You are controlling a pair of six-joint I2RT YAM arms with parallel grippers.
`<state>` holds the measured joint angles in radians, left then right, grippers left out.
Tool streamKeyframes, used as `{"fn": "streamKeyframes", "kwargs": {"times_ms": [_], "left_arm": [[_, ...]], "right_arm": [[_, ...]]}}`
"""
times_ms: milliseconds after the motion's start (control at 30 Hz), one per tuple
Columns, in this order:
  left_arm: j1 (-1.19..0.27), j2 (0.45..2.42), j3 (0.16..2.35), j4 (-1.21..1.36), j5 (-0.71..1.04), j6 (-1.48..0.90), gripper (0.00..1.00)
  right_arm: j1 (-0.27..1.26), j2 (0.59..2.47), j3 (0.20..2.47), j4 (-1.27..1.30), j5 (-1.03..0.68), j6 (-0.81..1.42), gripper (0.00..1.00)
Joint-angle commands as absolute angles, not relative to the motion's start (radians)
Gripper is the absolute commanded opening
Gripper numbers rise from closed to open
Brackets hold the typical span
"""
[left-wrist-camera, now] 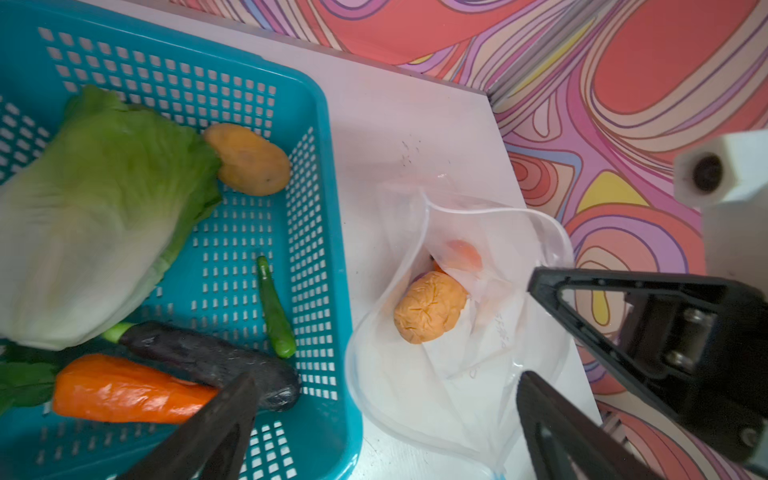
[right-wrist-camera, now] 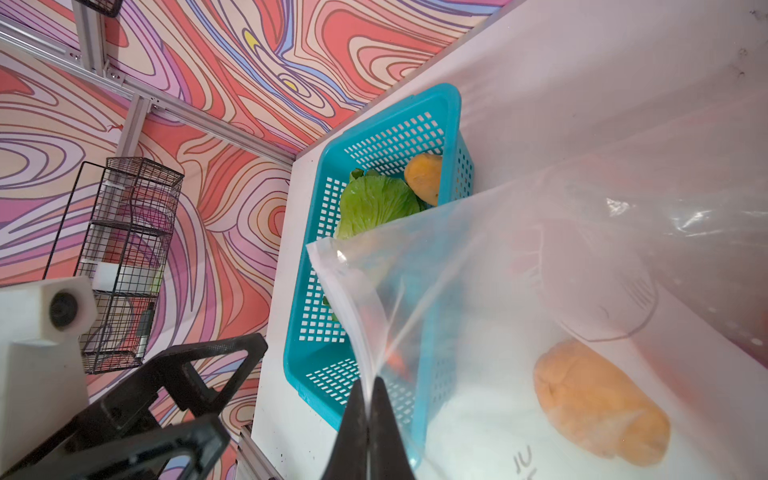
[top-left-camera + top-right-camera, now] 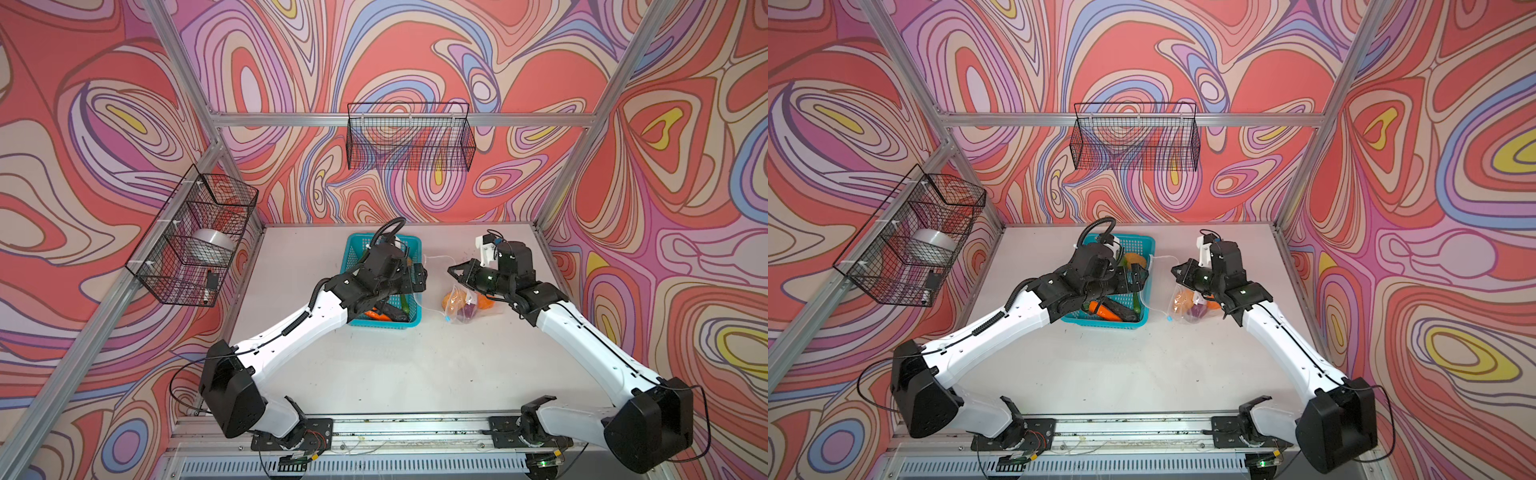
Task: Place the food in the zip-top bag and seal the zipper
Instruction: 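Move the left gripper back over the basket above the dark eggplant, then grasp the dark eggplant by its middle with the left gripper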
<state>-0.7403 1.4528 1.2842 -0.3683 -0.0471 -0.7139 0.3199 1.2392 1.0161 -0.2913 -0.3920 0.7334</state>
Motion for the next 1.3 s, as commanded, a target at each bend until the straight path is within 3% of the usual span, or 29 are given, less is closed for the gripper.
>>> {"fn": "streamKeyframes", "kwargs": {"times_ms": [0, 300, 700, 1267], "left_arm": [[-0.682, 1.438, 1.218, -0.418, -0.112, -0.722, 1.00], [-0.649, 1.493, 1.107, -0.383, -0.124, -0.780, 1.00], [-0.650, 1.708, 1.122, -0.272, -0.103, -0.929, 0.76], [-0.649, 1.874, 1.184, -0.272, -0.115, -0.957, 0.74]], "right_arm": [[0.321, 1.224, 1.008, -0.281, -0.382, 0.715, 0.00], [0.320, 1.228, 1.007, -0.278, -0.382, 0.716, 0.00], [0.321, 1.203, 1.006, -0.314, -0.347, 0.675, 0.00], [0.321, 1.192, 1.018, -0.336, -0.327, 0.647, 0.00]]}}
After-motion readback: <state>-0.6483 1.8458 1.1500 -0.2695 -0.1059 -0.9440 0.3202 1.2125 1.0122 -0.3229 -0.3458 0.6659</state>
